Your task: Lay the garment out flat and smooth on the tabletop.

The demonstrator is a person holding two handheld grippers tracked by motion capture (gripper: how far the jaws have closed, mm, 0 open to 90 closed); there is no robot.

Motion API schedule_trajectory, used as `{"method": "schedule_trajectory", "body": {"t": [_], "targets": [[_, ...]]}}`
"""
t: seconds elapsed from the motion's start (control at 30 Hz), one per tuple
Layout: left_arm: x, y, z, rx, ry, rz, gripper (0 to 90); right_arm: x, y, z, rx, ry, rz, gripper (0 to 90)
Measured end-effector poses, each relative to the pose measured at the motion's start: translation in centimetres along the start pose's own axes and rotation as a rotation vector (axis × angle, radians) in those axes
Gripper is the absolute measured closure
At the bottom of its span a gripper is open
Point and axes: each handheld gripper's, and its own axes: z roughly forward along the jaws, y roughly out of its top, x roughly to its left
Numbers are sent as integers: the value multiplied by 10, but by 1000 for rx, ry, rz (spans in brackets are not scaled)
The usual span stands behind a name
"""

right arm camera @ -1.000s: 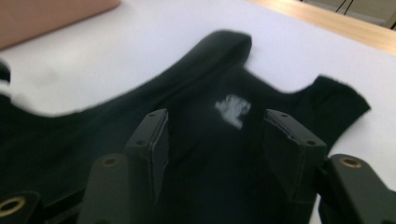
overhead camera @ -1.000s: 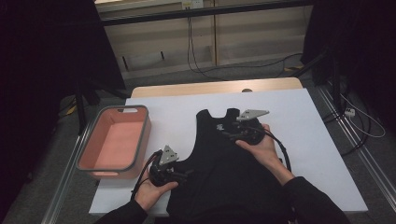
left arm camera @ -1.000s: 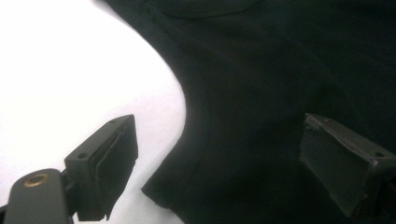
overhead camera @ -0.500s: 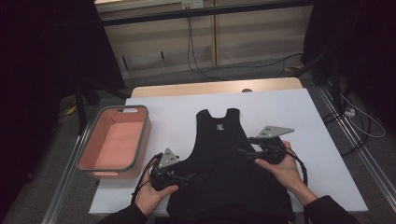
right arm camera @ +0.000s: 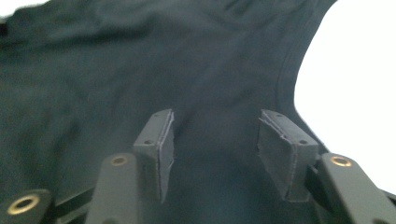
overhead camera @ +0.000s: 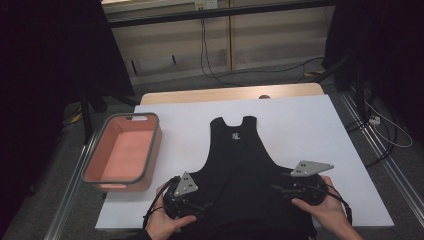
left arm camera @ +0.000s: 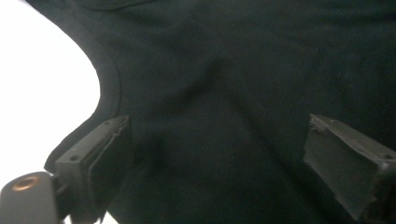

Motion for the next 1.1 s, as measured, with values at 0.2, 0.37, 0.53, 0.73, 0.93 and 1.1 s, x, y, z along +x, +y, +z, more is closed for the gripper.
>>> {"method": "schedule_trajectory", "body": {"t": [0.2, 0.37, 0.53, 0.73, 0.93, 1.1], "targets": [[-2, 6, 13, 23, -35, 12, 180, 10, -4, 7, 60, 22, -50, 515], [-4, 11, 21, 63, -71, 37, 376, 15, -6, 16, 98, 50, -75, 492], [-8, 13, 24, 62, -125, 51, 538, 14, -8, 18, 112, 45, -60, 545], [-10, 13, 24, 71, -155, 69, 638, 15, -7, 16, 140, 38, -47, 843], [-9, 14, 23, 93, -192, 52, 891, 19, -8, 13, 148, 24, -56, 900], [-9, 12, 20, 94, -196, 33, 900, 23, -12, 6, 157, 29, -50, 900]]}}
